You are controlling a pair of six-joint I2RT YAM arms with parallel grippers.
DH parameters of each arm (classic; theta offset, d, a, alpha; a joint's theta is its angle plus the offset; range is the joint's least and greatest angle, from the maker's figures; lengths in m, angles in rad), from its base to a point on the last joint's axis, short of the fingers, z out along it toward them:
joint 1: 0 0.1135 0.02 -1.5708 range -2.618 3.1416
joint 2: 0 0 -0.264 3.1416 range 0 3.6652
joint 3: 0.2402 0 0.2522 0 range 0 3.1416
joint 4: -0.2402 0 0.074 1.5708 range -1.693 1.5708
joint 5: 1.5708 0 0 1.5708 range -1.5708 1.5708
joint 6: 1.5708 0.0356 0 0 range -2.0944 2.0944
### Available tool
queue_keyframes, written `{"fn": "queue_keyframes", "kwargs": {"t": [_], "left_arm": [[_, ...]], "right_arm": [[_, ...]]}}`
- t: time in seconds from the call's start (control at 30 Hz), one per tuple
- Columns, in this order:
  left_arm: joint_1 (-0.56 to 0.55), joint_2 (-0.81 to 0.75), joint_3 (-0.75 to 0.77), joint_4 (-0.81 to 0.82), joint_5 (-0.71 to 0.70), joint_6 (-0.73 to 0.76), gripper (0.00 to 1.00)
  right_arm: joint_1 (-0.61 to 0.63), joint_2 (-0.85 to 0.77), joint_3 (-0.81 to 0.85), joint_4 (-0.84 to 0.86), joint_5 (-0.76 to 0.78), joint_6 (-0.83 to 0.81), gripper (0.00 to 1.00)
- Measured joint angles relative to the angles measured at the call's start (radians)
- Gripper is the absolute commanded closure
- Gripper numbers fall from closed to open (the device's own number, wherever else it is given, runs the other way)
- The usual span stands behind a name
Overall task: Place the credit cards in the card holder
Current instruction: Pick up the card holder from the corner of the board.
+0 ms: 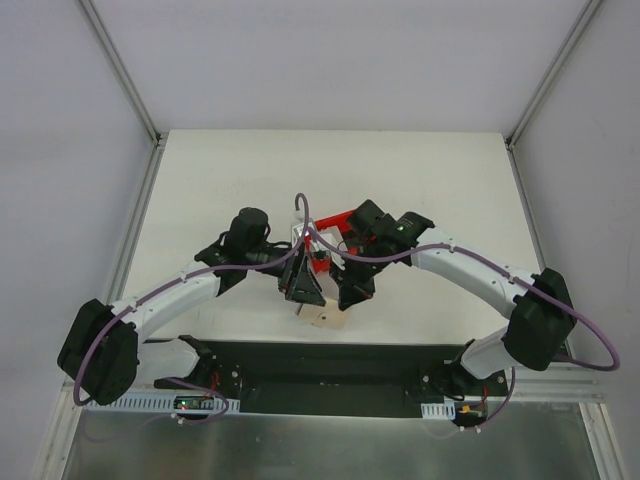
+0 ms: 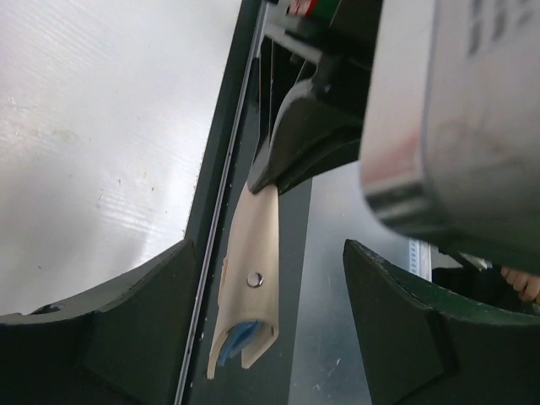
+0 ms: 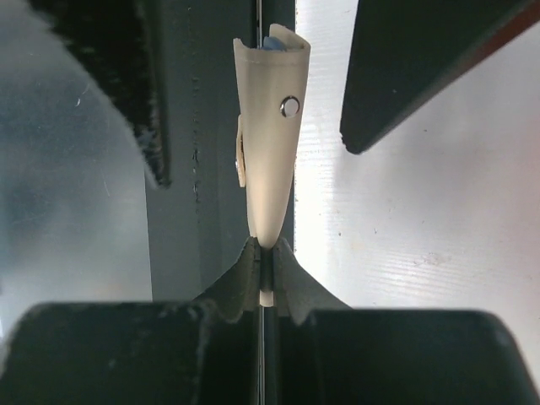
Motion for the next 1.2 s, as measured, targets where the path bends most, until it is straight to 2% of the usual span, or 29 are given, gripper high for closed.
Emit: {"fn": "queue_keyframes", "kwargs": {"t": [0.07,0.27,0.37,0.47,0.6,0.7,0.73,0.77,0.8,0.9,0.93,0.97,1.1,1.2], "left_arm": [[-0.005,0.007,0.000,-0.023,-0.002,0.017,0.35],[-0.005,0.008,0.000,-0.063,-0.010,0.039,0.52],[-0.005,0.008,-0.001,-0.075,-0.023,0.047,0.53],[-0.005,0.008,-0.003,-0.085,-0.039,0.048,0.60],[-0.012,0.008,-0.004,-0.091,-0.056,0.050,0.74],[-0.012,0.008,-0.005,-0.094,-0.060,0.050,0.90],[-0.012,0.008,-0.005,-0.095,-0.061,0.050,0.97],[-0.012,0.008,-0.005,-0.096,-0.062,0.048,1.00],[-0.012,0.008,-0.005,-0.096,-0.064,0.048,1.00],[-0.012,0.008,-0.007,-0.095,-0.108,0.042,1.00],[-0.011,0.008,-0.012,-0.095,-0.130,0.040,1.00],[-0.012,0.008,-0.021,-0.093,-0.161,0.034,1.00],[-0.012,0.006,-0.095,-0.090,-0.291,-0.014,1.00],[-0.012,-0.012,-0.181,-0.072,-0.407,-0.093,0.99]], "right_arm": [[-0.004,0.000,0.000,-0.010,0.000,-0.008,1.00],[-0.010,0.000,0.004,-0.027,0.000,-0.025,1.00],[-0.012,0.000,0.009,-0.034,0.001,-0.029,1.00],[-0.014,0.000,0.013,-0.034,0.001,-0.031,1.00],[-0.016,0.000,0.014,-0.035,0.002,-0.032,1.00],[-0.016,0.000,0.014,-0.032,0.006,-0.031,0.98],[-0.017,0.000,0.014,-0.031,0.008,-0.031,0.95],[-0.018,0.000,0.014,-0.031,0.011,-0.031,0.88],[-0.018,0.000,0.014,-0.031,0.015,-0.028,0.80],[-0.024,-0.002,0.014,-0.011,0.050,0.003,0.71],[-0.030,-0.007,0.013,0.007,0.069,0.029,0.64],[-0.042,-0.016,0.006,0.033,0.087,0.059,0.56],[-0.131,-0.098,-0.087,0.181,0.136,0.216,0.38],[-0.180,-0.191,-0.219,0.311,0.190,0.379,0.41]]}}
